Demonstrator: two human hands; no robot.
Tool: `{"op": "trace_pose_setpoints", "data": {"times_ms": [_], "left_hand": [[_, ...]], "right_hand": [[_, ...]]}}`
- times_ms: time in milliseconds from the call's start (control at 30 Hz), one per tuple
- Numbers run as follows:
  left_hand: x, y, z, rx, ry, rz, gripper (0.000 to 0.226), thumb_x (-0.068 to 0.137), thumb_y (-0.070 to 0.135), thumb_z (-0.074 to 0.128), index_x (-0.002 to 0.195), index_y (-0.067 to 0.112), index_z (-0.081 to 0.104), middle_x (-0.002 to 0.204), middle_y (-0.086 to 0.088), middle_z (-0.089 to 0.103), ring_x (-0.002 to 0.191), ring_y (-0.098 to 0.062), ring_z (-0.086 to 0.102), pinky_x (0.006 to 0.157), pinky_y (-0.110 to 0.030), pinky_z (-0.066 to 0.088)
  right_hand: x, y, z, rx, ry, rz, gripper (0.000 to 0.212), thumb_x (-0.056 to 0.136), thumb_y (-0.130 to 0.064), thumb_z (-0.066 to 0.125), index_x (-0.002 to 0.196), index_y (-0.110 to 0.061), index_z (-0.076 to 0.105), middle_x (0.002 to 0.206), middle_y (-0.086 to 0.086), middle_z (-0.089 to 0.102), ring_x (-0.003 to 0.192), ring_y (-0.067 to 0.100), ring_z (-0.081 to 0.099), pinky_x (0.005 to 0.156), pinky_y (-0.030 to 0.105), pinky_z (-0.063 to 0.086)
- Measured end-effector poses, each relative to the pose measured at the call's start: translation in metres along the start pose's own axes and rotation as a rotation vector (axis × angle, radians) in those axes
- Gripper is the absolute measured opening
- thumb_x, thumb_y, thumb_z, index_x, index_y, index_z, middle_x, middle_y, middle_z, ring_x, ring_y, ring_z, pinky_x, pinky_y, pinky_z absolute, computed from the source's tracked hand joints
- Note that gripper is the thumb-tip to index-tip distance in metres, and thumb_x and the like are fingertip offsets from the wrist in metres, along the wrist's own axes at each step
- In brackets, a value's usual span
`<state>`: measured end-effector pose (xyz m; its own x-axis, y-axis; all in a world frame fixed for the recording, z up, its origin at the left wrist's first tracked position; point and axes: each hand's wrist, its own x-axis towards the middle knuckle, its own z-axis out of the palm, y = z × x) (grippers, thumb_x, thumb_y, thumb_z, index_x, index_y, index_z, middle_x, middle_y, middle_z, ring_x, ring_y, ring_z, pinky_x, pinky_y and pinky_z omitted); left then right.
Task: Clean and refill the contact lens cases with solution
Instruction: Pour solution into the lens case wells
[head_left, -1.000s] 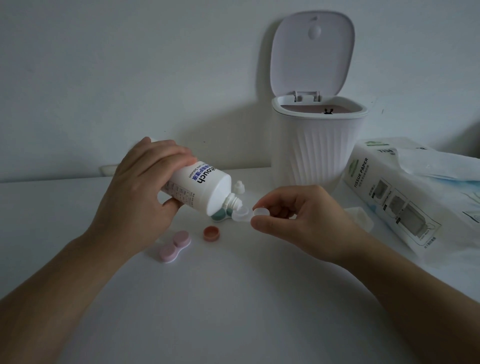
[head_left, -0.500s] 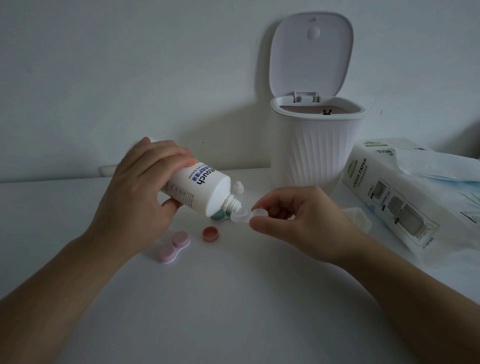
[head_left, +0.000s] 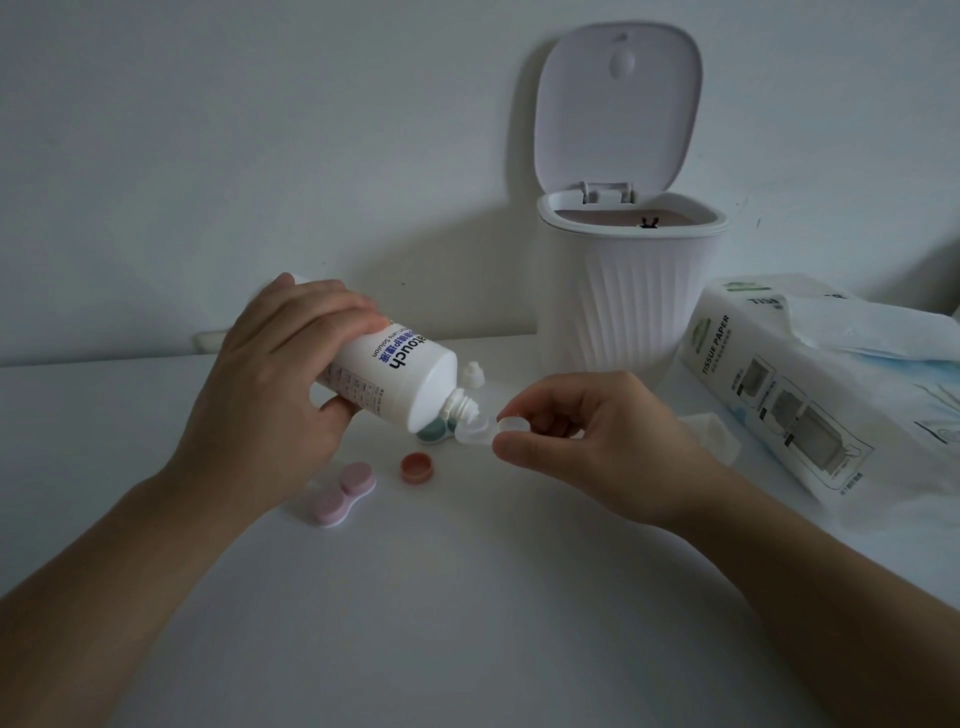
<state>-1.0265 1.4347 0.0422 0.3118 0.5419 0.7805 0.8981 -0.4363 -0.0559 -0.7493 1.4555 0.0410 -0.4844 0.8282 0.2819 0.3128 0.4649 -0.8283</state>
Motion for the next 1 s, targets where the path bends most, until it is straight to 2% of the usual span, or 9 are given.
{"op": "trace_pose_setpoints", "data": {"times_ms": [300,500,667,1000], "left_hand": [[-0.0004,0.0011,-0.0004,-0.007,0.012,-0.021,0.063,0.062,-0.013,0.085,0.119,0.003,0.067,0.125,-0.010,0.066,0.123,-0.028,0.056,0.120,-0.039,0.027],[-0.0017,0.0010,-0.0009,-0.012,0.005,-0.070,0.065,0.061,-0.011,0.087,0.121,0.002,0.066,0.127,-0.012,0.065,0.124,-0.033,0.058,0.121,-0.041,0.027],[-0.0023,0.0006,-0.0002,-0.018,0.001,-0.086,0.065,0.062,-0.009,0.088,0.122,0.001,0.065,0.128,-0.011,0.065,0.125,-0.033,0.058,0.121,-0.041,0.027],[-0.0023,0.0011,0.0003,-0.038,0.021,-0.096,0.064,0.063,-0.006,0.089,0.122,0.002,0.065,0.129,-0.010,0.064,0.123,-0.030,0.057,0.121,-0.044,0.029]], "right_hand": [[0.0007,0.0002,-0.0001,-0.019,0.023,0.003,0.011,0.081,-0.032,0.080,0.082,-0.022,0.077,0.073,0.007,0.068,0.058,0.004,0.051,0.055,0.019,0.043],[0.0007,-0.0006,-0.0003,0.009,0.022,0.001,0.008,0.082,-0.028,0.081,0.083,-0.020,0.078,0.068,0.006,0.066,0.057,0.002,0.050,0.054,0.017,0.043],[0.0001,-0.0016,-0.0009,0.012,0.009,-0.007,0.010,0.082,-0.027,0.081,0.086,-0.019,0.078,0.075,0.010,0.069,0.058,0.003,0.051,0.055,0.017,0.044],[0.0020,0.0028,-0.0005,0.027,0.010,-0.028,0.009,0.081,-0.027,0.081,0.086,-0.020,0.078,0.074,0.008,0.069,0.059,0.003,0.052,0.056,0.017,0.044]]}}
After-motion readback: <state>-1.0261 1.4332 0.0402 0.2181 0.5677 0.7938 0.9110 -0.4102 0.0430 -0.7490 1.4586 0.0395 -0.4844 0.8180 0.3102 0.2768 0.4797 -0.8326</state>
